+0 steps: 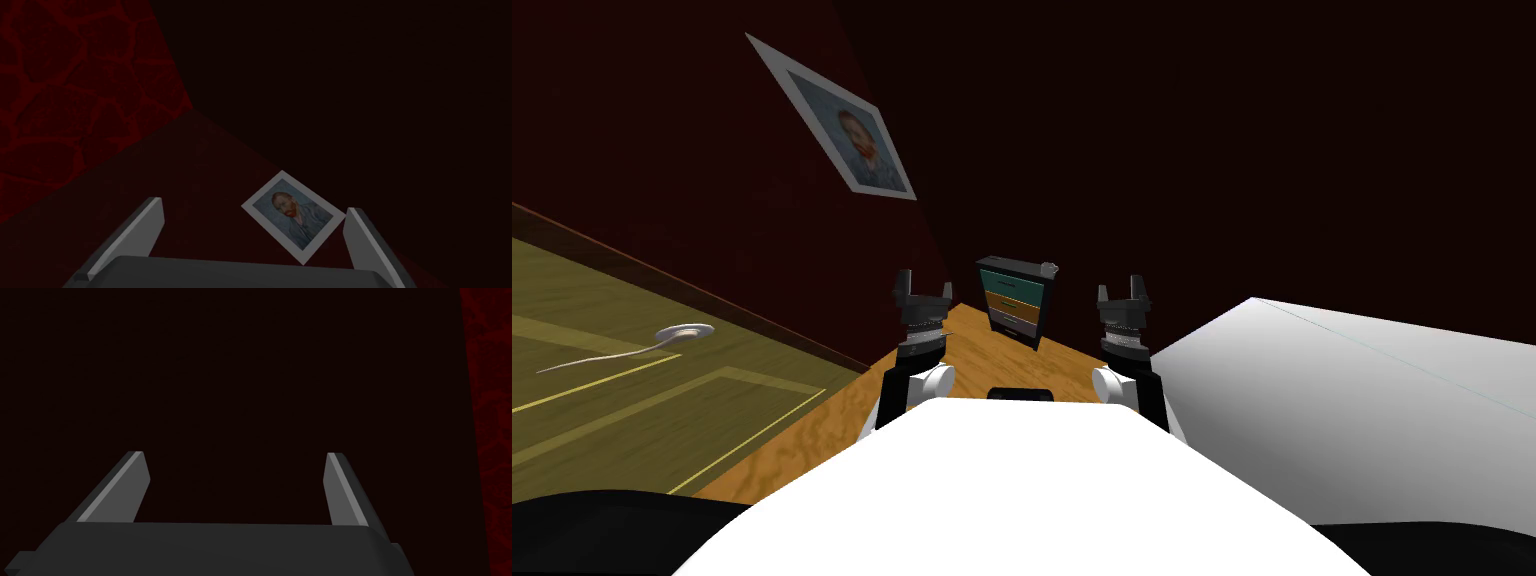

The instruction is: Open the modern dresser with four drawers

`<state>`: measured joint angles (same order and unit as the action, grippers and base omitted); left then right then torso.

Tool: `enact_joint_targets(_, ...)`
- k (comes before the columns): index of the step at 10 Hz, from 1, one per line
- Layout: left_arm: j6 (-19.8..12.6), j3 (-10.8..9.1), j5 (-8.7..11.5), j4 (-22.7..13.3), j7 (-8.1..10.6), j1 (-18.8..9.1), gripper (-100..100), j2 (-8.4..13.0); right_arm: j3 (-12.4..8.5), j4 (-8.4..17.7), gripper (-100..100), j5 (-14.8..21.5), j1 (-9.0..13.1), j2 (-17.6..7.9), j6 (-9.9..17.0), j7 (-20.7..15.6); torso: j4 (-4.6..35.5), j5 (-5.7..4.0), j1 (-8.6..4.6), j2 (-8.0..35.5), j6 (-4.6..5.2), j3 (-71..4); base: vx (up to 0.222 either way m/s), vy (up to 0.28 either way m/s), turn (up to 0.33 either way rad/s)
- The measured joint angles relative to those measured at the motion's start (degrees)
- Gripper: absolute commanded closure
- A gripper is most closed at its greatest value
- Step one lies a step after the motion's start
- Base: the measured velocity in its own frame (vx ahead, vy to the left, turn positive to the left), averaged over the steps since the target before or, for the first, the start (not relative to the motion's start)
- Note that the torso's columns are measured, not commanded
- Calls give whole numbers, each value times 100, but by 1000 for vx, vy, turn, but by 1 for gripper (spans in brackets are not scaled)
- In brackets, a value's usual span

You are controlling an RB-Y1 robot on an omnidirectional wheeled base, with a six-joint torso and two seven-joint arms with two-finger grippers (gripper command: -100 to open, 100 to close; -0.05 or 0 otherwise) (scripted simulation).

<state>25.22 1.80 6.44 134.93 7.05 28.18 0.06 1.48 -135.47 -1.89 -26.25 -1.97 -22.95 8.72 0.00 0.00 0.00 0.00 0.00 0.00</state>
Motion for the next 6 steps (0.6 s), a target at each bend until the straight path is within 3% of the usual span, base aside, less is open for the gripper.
enact_joint_targets(2,0,0,0,0,0,0,0,0,0,0,0,0,0,0,0,0,600,0,0,597,0,-1200,0,0,0)
enact_joint_targets(6,0,0,0,1,0,0,0,0,0,-1,0,0,0,0,0,0,2268,0,0,2269,0,-4536,0,0,0)
